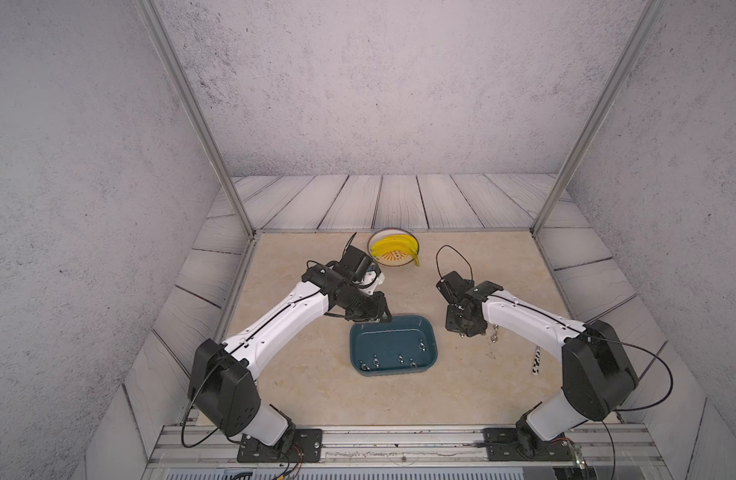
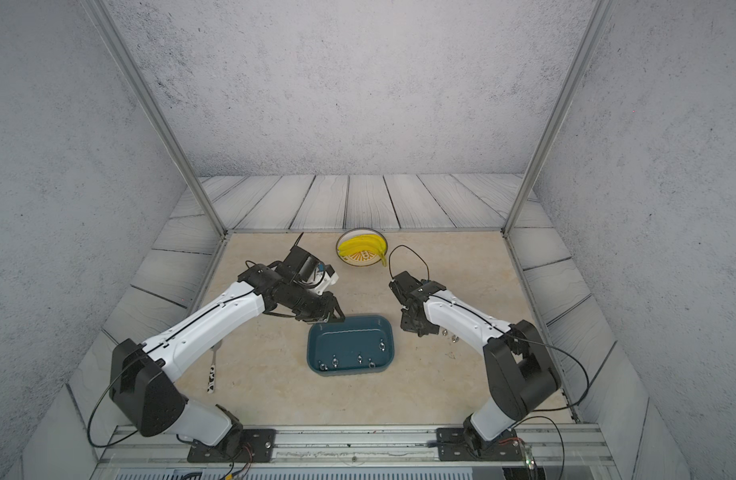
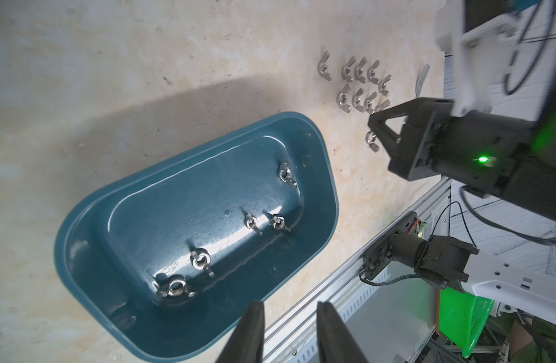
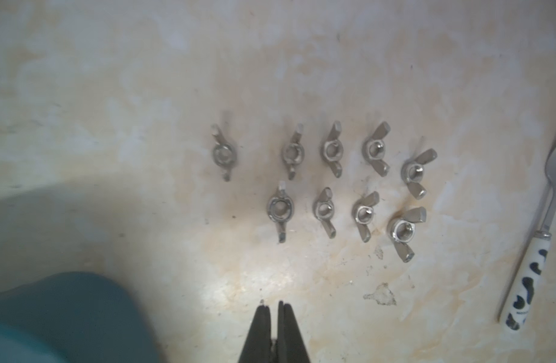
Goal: Take out the wing nut from the storage box
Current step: Place the wing nut at the center of the board.
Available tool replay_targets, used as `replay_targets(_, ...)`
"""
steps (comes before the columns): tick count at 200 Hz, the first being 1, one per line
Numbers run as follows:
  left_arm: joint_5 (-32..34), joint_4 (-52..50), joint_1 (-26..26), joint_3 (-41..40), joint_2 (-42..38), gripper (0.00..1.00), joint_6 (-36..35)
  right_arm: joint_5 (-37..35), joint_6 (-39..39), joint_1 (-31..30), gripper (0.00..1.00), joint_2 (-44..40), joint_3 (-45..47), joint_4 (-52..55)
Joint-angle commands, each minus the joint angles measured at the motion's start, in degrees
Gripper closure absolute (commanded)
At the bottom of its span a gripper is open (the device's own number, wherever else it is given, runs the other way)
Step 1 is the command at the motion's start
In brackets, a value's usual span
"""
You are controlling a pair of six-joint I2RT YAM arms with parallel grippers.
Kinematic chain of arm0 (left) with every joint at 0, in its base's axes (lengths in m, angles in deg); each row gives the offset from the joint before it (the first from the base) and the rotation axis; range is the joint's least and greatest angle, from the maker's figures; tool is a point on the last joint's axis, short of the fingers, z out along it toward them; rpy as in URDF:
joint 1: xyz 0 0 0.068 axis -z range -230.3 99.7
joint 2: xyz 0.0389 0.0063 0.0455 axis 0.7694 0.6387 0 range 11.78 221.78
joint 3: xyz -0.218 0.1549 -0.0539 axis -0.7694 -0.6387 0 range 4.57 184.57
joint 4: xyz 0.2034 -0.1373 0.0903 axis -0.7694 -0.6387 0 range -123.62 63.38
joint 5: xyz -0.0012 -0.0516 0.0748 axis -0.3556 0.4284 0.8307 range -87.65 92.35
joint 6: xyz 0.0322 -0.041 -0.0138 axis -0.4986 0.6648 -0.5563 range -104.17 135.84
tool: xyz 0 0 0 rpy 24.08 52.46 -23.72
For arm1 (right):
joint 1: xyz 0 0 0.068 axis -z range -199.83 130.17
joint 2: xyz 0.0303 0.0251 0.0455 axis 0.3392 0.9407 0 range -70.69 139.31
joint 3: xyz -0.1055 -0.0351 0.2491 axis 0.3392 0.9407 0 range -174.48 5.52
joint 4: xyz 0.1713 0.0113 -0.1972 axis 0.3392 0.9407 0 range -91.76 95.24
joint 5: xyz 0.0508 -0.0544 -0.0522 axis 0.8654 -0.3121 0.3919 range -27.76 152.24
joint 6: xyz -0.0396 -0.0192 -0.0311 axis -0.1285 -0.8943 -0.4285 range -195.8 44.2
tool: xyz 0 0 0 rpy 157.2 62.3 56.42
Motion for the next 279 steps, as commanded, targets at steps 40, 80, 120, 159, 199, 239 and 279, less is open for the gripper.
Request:
replay_targets(40, 1.8, 0.0, 1.1, -0.7, 1.4, 0.65, -0.8, 1.0, 1.2, 0.2, 1.00, 4.1, 6.1, -6.7)
replay_targets(80, 2.0, 0.8, 1.1, -2.4, 0.8, 0.65, -0.6, 0.3, 0.7, 0.7, 1.00, 5.7, 6.3, -8.7)
replay_targets(120, 1.5, 1.0, 1.1, -1.9, 1.7, 0.65, -0.9, 0.9, -0.2, 1.3, 1.00, 7.3, 6.3, -10.4)
replay_targets(159, 1.4, 1.1, 1.1, -1.5, 2.1, 0.65, -1.1, 1.2, -1.4, 1.9, 1.00, 7.2, 6.7, -11.4)
replay_targets(199, 1.3, 1.2, 1.1, -1.3, 2.8, 0.65, -1.2, 1.3, -2.1, 1.8, 0.95, 5.4, 7.4, -10.8)
replay_targets(239, 1.2, 1.2, 1.2, -1.0, 3.4, 0.65, -1.3, 0.9, -2.5, 1.8, 0.91, 3.7, 8.0, -10.1)
replay_targets(279, 1.1, 1.1, 1.1, -0.7, 3.6, 0.65, -1.3, 0.6, -2.6, 1.9, 0.86, 1.0, 8.7, -9.4)
